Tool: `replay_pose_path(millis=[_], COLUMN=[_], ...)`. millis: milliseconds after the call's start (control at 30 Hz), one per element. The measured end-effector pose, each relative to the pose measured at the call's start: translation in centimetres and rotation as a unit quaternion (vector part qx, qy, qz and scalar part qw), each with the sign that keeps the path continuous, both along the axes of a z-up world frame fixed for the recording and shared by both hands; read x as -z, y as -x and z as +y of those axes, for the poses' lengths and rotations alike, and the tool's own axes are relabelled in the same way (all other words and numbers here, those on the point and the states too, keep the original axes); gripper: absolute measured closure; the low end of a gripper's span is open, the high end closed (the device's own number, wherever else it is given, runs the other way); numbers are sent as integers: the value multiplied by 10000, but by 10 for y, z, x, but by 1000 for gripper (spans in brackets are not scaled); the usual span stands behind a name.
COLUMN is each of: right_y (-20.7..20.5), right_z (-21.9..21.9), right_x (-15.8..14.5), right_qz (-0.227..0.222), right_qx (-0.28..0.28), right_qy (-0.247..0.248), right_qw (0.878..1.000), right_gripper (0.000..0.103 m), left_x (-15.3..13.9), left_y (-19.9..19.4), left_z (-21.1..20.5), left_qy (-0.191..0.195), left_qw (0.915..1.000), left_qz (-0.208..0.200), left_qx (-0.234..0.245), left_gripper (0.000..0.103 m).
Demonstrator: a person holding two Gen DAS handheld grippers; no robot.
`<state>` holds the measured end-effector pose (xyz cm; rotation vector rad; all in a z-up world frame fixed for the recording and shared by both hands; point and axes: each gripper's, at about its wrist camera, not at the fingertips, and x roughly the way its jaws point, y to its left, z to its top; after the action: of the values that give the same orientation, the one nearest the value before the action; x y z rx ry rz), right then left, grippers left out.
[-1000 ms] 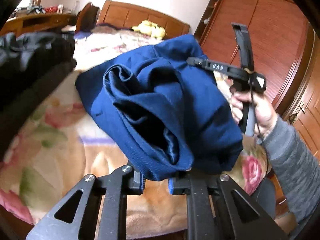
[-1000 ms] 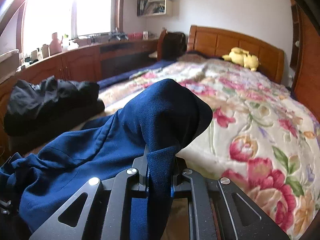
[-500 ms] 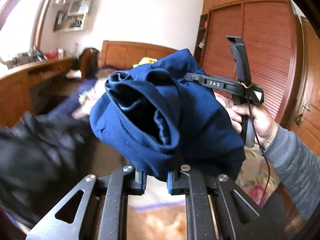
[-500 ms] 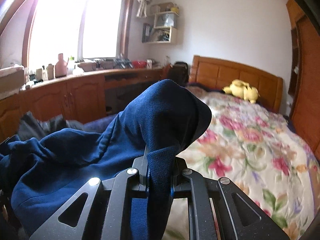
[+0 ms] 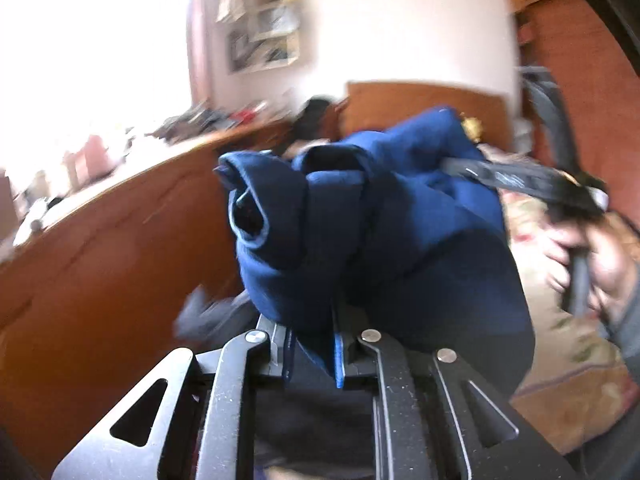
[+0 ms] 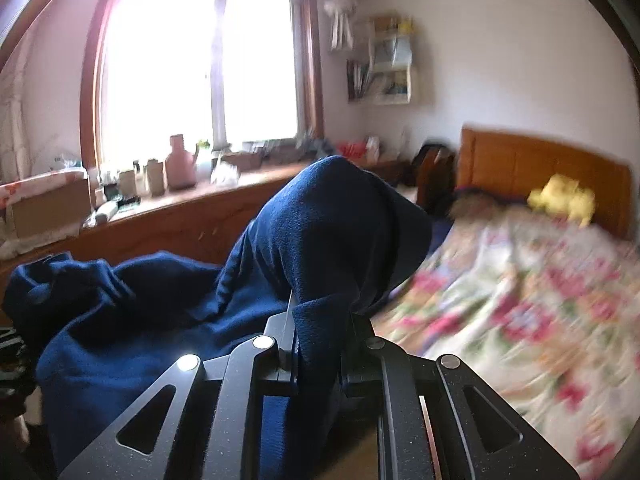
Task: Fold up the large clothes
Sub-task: 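Lower the bundle onto the black clothes pile and open both grippers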
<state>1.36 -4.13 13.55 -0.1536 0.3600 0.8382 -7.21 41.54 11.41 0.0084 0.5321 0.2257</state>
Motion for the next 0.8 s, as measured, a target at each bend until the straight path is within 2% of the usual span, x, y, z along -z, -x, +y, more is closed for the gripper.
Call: replay_pose_path(millis=[100, 133, 167, 267, 333, 433, 500, 600, 633, 800], right_y=[-9, -9, -9, -10, -10, 1, 9, 18, 23, 52], right_z=[35, 39, 37, 19, 16, -10, -27, -50, -59, -102], right_x=[66, 79, 87, 86, 77, 70, 69, 73, 74, 76], right_qz=[481, 495, 479, 558, 603, 435, 410, 335, 313, 214], right_qx=[-28, 10, 10, -110, -135, -233, -330, -399, -408, -423], right_qy=[768, 949, 999, 841, 747, 578, 533, 468, 442, 333], right_qw=[9959, 9943, 9938, 9948, 9953, 9971, 9972, 9975, 9977, 9983], right_gripper=[84, 77, 65, 50, 45, 42, 42, 41, 40, 26], left_x=[34, 40, 42, 43, 43, 35, 20, 4, 1, -14], left_y=[0, 1, 4, 15, 13, 32, 36, 48, 51, 52], left_z=[29, 31, 31, 25, 25, 16, 9, -10, -18, -63], left_qy=[193, 192, 197, 134, 73, 79, 123, -55, -89, -301], left_qw=[9988, 9986, 9987, 9987, 9986, 9986, 9987, 9983, 9980, 9968], left_qz=[262, 243, 166, 38, 7, -179, -298, -484, -569, -733], left_qx=[-373, -424, -439, -499, -533, -482, -399, -314, -262, -56], left_gripper=[85, 85, 84, 80, 74, 59, 56, 29, 25, 19])
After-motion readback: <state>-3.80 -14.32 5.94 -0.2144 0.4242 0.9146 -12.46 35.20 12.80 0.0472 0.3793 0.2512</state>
